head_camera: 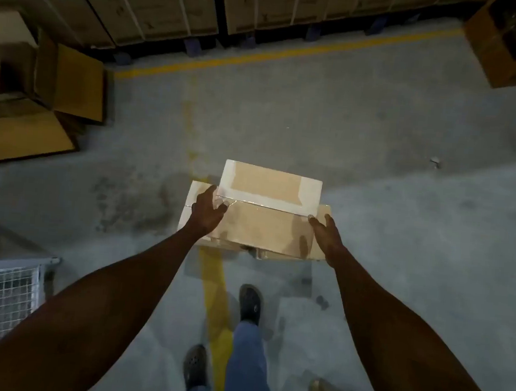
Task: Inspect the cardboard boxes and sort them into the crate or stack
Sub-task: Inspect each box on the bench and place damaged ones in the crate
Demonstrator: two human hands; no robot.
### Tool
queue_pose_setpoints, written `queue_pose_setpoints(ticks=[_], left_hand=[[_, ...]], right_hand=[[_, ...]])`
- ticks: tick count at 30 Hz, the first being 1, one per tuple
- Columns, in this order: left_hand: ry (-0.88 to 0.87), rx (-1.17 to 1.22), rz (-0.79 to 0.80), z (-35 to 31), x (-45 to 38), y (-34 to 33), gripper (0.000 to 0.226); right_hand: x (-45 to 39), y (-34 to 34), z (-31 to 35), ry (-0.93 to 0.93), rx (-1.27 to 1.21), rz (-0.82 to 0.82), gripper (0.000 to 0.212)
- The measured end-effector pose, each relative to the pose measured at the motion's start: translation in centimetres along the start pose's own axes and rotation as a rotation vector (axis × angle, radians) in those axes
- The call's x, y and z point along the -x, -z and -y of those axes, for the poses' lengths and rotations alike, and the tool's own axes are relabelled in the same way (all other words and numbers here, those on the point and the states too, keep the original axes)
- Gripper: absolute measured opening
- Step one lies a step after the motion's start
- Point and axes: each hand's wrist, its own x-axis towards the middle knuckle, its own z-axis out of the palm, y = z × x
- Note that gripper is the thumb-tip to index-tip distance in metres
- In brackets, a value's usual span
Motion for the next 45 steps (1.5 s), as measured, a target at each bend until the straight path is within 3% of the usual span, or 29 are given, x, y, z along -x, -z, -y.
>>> queue_pose_setpoints(ticks=[5,9,12,15,20,23,32,38,42,45], left_hand=[[0.157,0.134,0.053,0.7,-4.3,-1.1,0.087],[0.218,0.249,0.133,3.1,-7.5,-2.5,0.116],[0.162,0.336,0.165,5.3,-9.5,-3.8,0.096],[0.180,0.369,0.134,6.4,-10.4,-4.3,0.099],[0.129,0.421,0.143,4.2,-8.1,-4.7,0.041],[0.122,0.441,0.111,3.3,-6.6,-4.1,0.040],[0.121,0.588,-0.045,1.2,3.6,1.2,0.060],[0.129,0.723,-0.214,1.3,13.5,6.9,0.048],[0.135,0.766,-0.366,3.8,20.2,11.1,0.028],[0.120,0.802,-0.488,6.5,25.1,14.0,0.042]], right_hand=[[-4.7,-1.0,-0.3,-0.101,-0.162,0.040,0.086],[-7.0,-2.3,-0.5,-0.009,-0.233,0.052,0.059],[-8.2,-3.0,-1.2,0.032,-0.238,0.050,0.065],[-9.4,-3.4,-2.2,0.032,-0.267,0.064,0.065],[-9.6,-3.5,-2.4,0.016,-0.311,0.087,0.059],[-8.7,-3.0,-2.1,0.027,-0.310,0.109,0.061],[1.1,-0.6,2.1,0.148,-0.213,0.047,0.071],[9.9,-2.1,6.6,0.306,-0.158,0.067,0.059],[15.9,-5.6,9.3,0.416,-0.156,0.150,0.057],[20.4,-9.3,10.5,0.496,-0.126,0.207,0.056]])
